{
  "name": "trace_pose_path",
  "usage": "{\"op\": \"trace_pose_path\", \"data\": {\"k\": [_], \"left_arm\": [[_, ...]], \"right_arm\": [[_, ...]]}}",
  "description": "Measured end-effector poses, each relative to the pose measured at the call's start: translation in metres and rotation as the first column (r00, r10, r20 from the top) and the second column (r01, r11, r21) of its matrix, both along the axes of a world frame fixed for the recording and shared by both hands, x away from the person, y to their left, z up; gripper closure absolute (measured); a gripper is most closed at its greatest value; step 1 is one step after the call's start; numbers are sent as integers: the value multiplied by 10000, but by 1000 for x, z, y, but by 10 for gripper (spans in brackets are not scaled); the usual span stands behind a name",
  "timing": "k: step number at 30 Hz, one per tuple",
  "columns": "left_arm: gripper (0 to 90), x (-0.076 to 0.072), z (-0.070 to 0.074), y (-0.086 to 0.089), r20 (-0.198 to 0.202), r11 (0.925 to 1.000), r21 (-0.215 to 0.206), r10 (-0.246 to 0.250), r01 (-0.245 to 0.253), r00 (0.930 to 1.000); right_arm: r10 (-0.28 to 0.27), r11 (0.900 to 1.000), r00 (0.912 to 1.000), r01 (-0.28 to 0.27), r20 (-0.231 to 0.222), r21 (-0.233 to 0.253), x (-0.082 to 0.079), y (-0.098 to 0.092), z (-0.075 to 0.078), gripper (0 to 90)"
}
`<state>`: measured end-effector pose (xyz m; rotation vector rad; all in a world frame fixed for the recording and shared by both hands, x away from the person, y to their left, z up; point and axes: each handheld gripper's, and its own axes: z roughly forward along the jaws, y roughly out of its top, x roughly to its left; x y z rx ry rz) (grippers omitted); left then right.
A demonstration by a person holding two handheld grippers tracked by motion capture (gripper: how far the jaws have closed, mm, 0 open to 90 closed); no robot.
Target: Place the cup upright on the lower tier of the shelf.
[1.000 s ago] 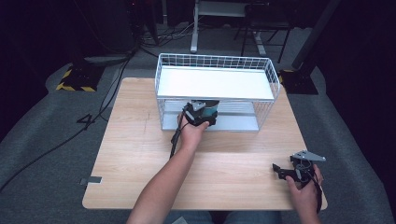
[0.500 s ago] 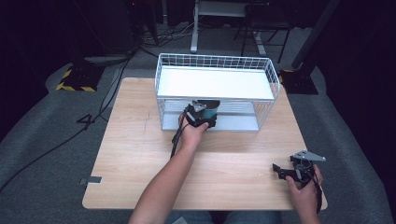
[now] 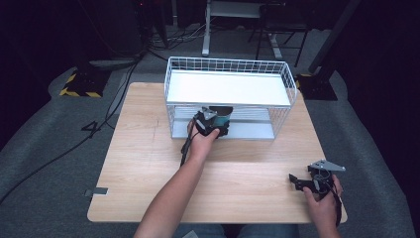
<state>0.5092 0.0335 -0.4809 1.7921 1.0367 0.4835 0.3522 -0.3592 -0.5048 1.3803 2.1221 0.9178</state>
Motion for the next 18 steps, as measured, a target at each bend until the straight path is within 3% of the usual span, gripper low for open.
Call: {"op": "trace_pose_path", "data": {"k": [1, 2, 3, 4, 8, 18], "left_arm": [[152, -2, 1, 1, 56, 9998, 17, 194, -194, 9998], [152, -2, 1, 1, 25, 9993, -216, -291, 291, 9996], [153, -3, 4, 4, 257, 9997, 134, -231, 227, 9994], [152, -10, 5, 2, 60, 9984, -183, 532, -530, 9986], [153, -18, 11, 6, 52, 9983, -408, 425, -423, 9991], [153, -42, 27, 20, 135, 9997, -252, 41, -37, 9999]], "right_arm": [[0, 10000, 10000, 0, 0, 0, 0, 0, 0, 118], [0, 10000, 10000, 0, 0, 0, 0, 0, 0, 118], [0, 10000, 10000, 0, -1, 0, 0, 0, 0, 118], [0, 10000, 10000, 0, -2, -1, 0, 0, 0, 118], [0, 10000, 10000, 0, -4, 2, 0, 0, 0, 118], [0, 10000, 10000, 0, -2, 0, 0, 0, 0, 118]]}}
